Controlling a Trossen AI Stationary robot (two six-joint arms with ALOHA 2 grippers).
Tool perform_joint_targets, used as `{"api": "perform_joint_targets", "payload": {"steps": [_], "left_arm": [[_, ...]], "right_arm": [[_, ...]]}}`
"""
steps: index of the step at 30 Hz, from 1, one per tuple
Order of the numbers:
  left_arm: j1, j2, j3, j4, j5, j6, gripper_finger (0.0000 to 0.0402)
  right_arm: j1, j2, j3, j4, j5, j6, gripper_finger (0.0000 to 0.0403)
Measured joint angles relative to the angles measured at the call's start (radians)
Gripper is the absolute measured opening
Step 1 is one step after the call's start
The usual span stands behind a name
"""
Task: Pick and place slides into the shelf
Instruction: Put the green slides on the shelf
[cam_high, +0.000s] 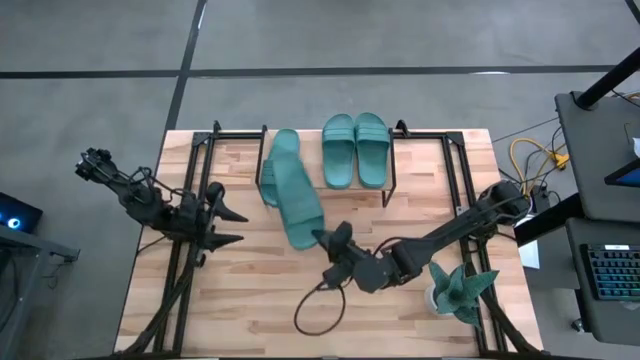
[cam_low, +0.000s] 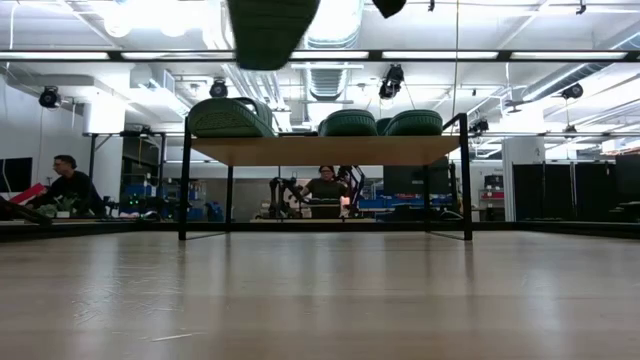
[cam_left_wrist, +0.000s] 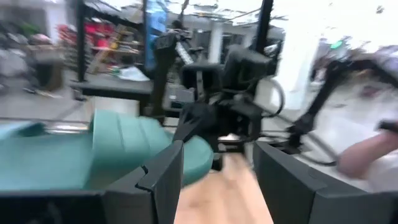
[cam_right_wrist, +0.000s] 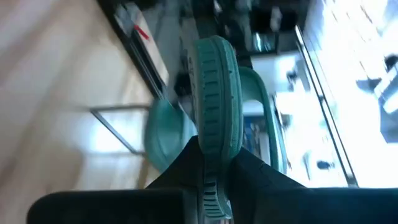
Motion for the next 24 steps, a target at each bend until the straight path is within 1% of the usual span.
{"api": "perform_joint_targets", "payload": {"steps": [2,5,10,12,16,24], "left_arm": [[0.0,0.002,-0.008,0.002,-0.054,0.057,0.0178],[0.0,0.007,-0.023,0.001,-0.138,0.131,0.0178],[0.0,0.017,-0.027,-0.012,-0.257,0.196,0.0178],[0.0,0.008,-0.027,-0.021,-0.271,0.224,0.0178],[0.0,-0.014,-0.027,-0.032,-0.276,0.227,0.0178],[0.001,-0.087,-0.027,-0.121,-0.276,0.224,0.0178]], "right_arm": [[-0.013,-0.014,-0.01,-0.001,0.033,0.012,0.0033],[-0.045,-0.034,-0.031,-0.004,0.03,0.061,0.003],[-0.102,-0.076,-0.063,-0.019,0.03,0.156,0.003],[-0.121,-0.086,-0.064,-0.024,0.032,0.191,0.003],[-0.143,-0.097,-0.064,-0.032,0.032,0.256,0.003],[-0.149,-0.097,-0.064,-0.04,0.029,0.417,0.003]]}}
